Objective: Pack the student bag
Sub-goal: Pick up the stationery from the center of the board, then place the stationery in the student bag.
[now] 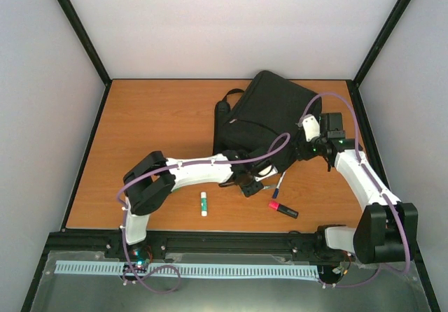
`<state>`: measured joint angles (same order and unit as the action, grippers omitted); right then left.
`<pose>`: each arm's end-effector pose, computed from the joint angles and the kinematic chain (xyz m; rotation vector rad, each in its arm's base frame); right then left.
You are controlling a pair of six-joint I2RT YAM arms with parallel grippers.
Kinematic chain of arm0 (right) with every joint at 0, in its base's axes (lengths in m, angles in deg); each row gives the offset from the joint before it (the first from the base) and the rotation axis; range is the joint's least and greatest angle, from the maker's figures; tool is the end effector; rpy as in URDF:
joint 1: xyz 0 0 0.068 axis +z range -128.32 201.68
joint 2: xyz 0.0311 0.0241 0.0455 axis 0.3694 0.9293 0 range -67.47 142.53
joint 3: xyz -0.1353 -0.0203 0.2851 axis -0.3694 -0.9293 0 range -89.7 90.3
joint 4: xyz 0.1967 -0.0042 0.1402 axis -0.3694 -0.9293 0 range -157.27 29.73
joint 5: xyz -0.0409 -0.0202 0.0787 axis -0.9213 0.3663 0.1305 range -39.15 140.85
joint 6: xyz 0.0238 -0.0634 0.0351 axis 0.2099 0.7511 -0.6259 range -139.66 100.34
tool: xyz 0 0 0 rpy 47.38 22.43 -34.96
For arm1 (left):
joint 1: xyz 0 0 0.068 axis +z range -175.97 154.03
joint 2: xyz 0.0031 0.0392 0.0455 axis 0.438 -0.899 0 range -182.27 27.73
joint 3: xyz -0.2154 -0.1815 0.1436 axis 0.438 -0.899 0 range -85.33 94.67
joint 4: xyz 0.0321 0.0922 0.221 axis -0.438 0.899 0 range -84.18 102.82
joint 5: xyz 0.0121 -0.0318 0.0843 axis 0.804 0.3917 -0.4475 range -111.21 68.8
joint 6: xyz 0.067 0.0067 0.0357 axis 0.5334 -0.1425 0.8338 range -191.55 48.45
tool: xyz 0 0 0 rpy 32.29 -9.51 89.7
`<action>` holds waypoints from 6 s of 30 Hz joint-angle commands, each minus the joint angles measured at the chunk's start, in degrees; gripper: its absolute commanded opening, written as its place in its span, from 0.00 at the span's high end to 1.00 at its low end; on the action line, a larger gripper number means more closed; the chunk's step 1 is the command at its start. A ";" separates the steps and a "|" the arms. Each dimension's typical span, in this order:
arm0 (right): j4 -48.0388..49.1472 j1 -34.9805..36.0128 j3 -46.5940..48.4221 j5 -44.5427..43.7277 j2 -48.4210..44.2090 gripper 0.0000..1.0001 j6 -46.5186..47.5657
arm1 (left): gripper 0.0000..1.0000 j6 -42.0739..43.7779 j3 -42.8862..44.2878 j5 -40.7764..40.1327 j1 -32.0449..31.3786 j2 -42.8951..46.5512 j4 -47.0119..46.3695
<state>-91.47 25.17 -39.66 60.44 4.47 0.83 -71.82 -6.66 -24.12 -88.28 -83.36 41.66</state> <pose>0.2359 0.0250 0.2691 -0.5831 2.4116 0.0834 0.1903 -0.3555 0.2034 1.4225 2.3923 -0.2172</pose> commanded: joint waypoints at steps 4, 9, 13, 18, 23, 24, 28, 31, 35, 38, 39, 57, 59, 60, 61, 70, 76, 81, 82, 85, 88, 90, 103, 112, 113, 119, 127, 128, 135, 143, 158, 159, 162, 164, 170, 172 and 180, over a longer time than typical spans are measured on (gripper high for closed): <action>2.18 -0.40 2.56 -3.63 4.84 0.19 -2.14 | 0.60 0.71 4.80 0.91 -0.71 -4.96 -1.03; 1.61 -0.41 2.97 -3.41 4.33 0.20 -1.84 | 0.62 -0.43 0.63 -0.65 -2.32 -4.54 -6.15; 2.94 -0.44 1.19 -5.14 1.02 0.19 -1.30 | 0.69 -0.86 0.05 -5.07 -2.47 -5.88 -5.68; 2.84 -1.00 0.85 -5.14 0.34 0.19 -1.45 | 0.78 -1.90 0.49 -7.23 -2.47 -8.04 -4.64; 2.56 -1.06 0.95 -2.77 -0.31 0.19 -1.64 | 0.88 -3.97 -0.09 -7.93 -2.47 -7.36 -3.01; 2.42 -1.04 1.12 -1.91 -0.25 0.19 -1.53 | 0.90 -4.62 -0.29 -8.41 -2.47 -6.89 -2.42; 0.66 -1.03 1.92 3.37 -0.49 0.20 -0.39 | 0.95 -6.87 -2.85 -7.69 -2.47 -1.33 -2.60; -0.26 -1.01 2.84 3.48 -2.26 0.20 -0.33 | 0.97 -8.07 -6.18 -5.83 -2.47 5.16 -4.01; -3.54 -0.93 5.59 9.48 -3.56 0.22 3.86 | 0.98 -8.85 -11.18 -2.12 -2.47 14.08 -5.70; -4.65 -0.59 7.94 10.71 -2.45 0.25 8.04 | 0.98 -10.42 -14.55 -0.08 -2.47 19.74 -7.19; -4.54 -0.52 8.62 10.60 -1.77 0.25 9.43 | 0.98 -11.08 -15.70 0.25 -2.47 21.46 -7.57; 0.73 11.28 19.74 -0.80 22.26 0.37 9.89 | 0.99 -20.30 -16.59 -0.36 7.60 23.28 -19.46; 1.02 12.54 21.31 -3.93 24.25 0.39 9.56 | 0.99 -20.29 -15.05 0.59 9.26 22.00 -19.46; 1.52 13.03 21.81 -5.43 24.90 0.39 9.52 | 0.99 -19.91 -14.09 1.30 10.29 21.12 -19.42; 2.22 13.54 22.11 -6.74 25.43 0.40 9.56 | 0.99 -19.55 -13.09 2.06 11.26 20.04 -19.40; 4.74 14.69 24.15 -13.75 27.80 0.70 8.22 | 0.99 -17.77 -3.30 11.89 19.40 9.51 -19.63; 4.00 14.70 24.52 -12.90 27.94 0.86 8.14 | 0.99 -16.46 4.09 16.76 20.06 2.72 -17.64; 3.42 14.71 24.72 -10.72 25.03 0.97 7.95 | 0.99 -16.63 6.71 19.19 20.03 -0.83 -17.30; 3.33 14.71 24.86 -10.16 24.40 0.97 7.99 | 0.99 -16.68 6.53 19.40 20.03 -1.06 -17.44; 3.36 14.68 25.07 -8.70 22.30 0.97 7.78 | 0.99 -16.98 6.00 19.98 20.03 -1.45 -17.60; 3.58 14.66 24.92 -7.80 20.33 0.97 7.45 | 0.99 -17.77 4.36 20.70 20.03 -1.18 -18.14; 3.77 14.70 24.28 -6.66 18.90 0.97 7.52 | 0.99 -17.99 3.40 20.92 20.03 -0.91 -18.87; 6.05 14.69 16.16 -2.36 15.84 0.97 7.61 | 0.99 -17.83 14.99 18.03 20.03 -6.56 -11.35; 6.28 14.68 15.18 -0.80 17.09 0.97 7.18 | 0.81 -15.96 26.71 12.42 20.11 -10.63 -3.37; 6.27 14.69 15.16 -0.83 17.09 0.97 7.19 | 0.76 -15.98 25.88 12.49 20.09 -9.82 -3.57; 6.67 14.71 14.59 -0.83 16.92 0.97 7.25 | 0.51 -16.04 13.43 12.68 19.94 0.57 -7.61; 6.79 14.66 14.73 -0.39 17.06 0.97 6.98 | 0.54 -16.42 3.10 12.69 19.85 4.45 -11.88; 6.72 14.66 14.80 -0.42 17.08 0.97 7.01 | 0.55 -16.28 3.44 12.79 19.86 3.92 -11.71; 6.68 14.71 14.62 -0.64 16.58 0.97 6.92 | 0.70 -16.05 8.96 12.29 19.85 -0.81 -10.80; 6.81 14.71 14.51 -0.68 16.77 0.97 6.78 | 0.93 -16.53 14.15 13.07 19.86 -4.99 -11.40; 6.77 14.71 14.55 1.47 16.83 0.97 6.74 | 0.99 -28.94 27.14 12.76 20.12 -15.72 -19.85; 6.75 14.71 14.64 1.62 16.90 0.97 6.71 | 0.99 -29.91 27.23 12.76 20.15 -15.92 -21.05; 6.44 14.71 15.01 1.79 17.28 0.97 6.62 | 0.89 -32.11 27.32 12.40 20.12 -16.64 -23.78; 6.35 14.70 15.08 1.82 17.43 0.97 6.51 | 0.79 -33.02 27.16 12.02 20.12 -16.96 -24.21; 6.32 14.59 15.28 1.56 17.53 0.97 5.93 | 0.56 -33.93 20.87 12.00 20.12 -11.65 -25.94; 6.24 14.62 15.49 1.05 17.49 0.97 5.70 | 0.56 -33.16 17.43 11.08 20.13 -8.70 -27.00; 6.17 14.58 15.76 -1.05 19.26 0.97 6.03 | 0.50 -30.06 8.22 11.32 19.98 1.96 -25.09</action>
<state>-85.11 39.13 -24.93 58.30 22.54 7.33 -103.64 4.49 -12.04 -68.39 -87.86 17.74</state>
